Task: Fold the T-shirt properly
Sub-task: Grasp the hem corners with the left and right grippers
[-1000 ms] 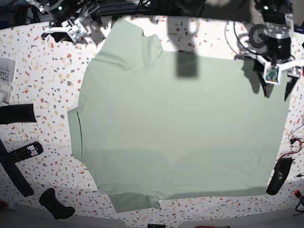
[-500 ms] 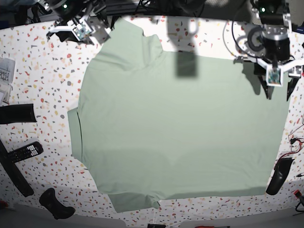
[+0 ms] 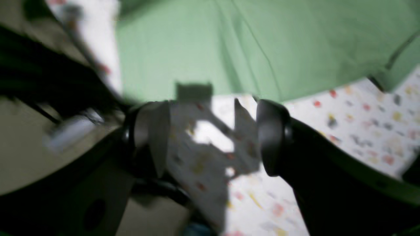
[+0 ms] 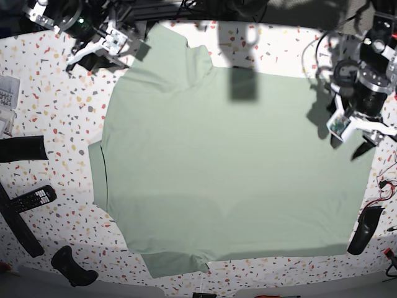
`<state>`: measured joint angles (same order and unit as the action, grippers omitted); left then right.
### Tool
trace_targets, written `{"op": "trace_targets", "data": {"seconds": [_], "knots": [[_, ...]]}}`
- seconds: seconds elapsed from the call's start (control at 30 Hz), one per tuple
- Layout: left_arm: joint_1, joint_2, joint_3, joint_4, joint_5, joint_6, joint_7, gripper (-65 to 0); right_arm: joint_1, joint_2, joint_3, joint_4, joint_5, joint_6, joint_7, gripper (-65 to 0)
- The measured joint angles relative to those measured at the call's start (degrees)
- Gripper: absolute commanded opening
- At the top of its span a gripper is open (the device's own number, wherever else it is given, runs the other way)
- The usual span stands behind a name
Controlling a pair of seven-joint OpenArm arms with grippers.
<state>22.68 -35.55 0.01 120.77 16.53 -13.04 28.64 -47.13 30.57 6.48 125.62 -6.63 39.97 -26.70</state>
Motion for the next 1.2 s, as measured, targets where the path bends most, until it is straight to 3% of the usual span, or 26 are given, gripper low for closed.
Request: {"op": "trace_targets", "data": {"seconds": [0.07,0.2,0.3,0.37,0.47,0.6,0.8,0.9,1.0,1.1,1.2], "knots": [[0.5,-2.1,0.0,0.0,-2.6,-2.5,0.2,-38.1,0.0,1.1,0.0,0.0,-3.3,0.0,0.1,-24.9],[2.7,-3.2,0.0,0.0,-4.7,-4.0,0.4,-38.5,0.0,2.9,0.0,0.0,-9.1,0.2,0.1,-24.9],[4.0,-3.8,0.0,-1.7,-4.5,-8.3,1.9,-38.6,0.0,3.1,0.0,0.0,-13.2,0.2,0.1,-24.9],[5.4,-5.3,0.0,-5.8,-4.7,-11.1,-0.3,-38.6,0.0,3.1,0.0,0.0,-13.3,0.2,0.2,-24.9],[7.4,-7.6,0.1,-14.1,-2.4,-12.1,-7.4,-38.5,0.0,3.1,0.0,0.0,-13.3,0.2,0.9,-24.9],[7.5,-8.7,0.1,-22.2,7.3,-11.1,-13.9,-38.5,0.0,3.1,0.0,0.0,-13.3,0.2,2.0,-24.9],[7.3,-12.0,0.1,-29.1,8.7,-9.7,-23.0,-38.5,0.0,3.1,0.0,0.0,-12.9,0.2,2.4,-24.9],[7.3,-12.8,0.1,-32.4,10.9,-9.5,-24.9,-38.5,0.0,3.1,0.0,0.0,-12.7,0.2,2.4,-24.9],[7.3,-12.8,0.1,-35.1,15.1,-6.9,-25.5,-38.5,0.0,3.1,0.0,0.0,-12.7,0.2,2.4,-24.9],[7.1,-12.7,0.0,-37.1,15.1,-4.1,-25.7,-38.6,0.0,3.1,0.0,0.0,-12.7,0.2,3.1,-24.9],[7.1,-12.8,0.0,-38.0,15.1,-3.8,-26.9,-40.3,0.0,3.1,0.0,0.0,-12.7,0.2,5.4,-24.9]]}}
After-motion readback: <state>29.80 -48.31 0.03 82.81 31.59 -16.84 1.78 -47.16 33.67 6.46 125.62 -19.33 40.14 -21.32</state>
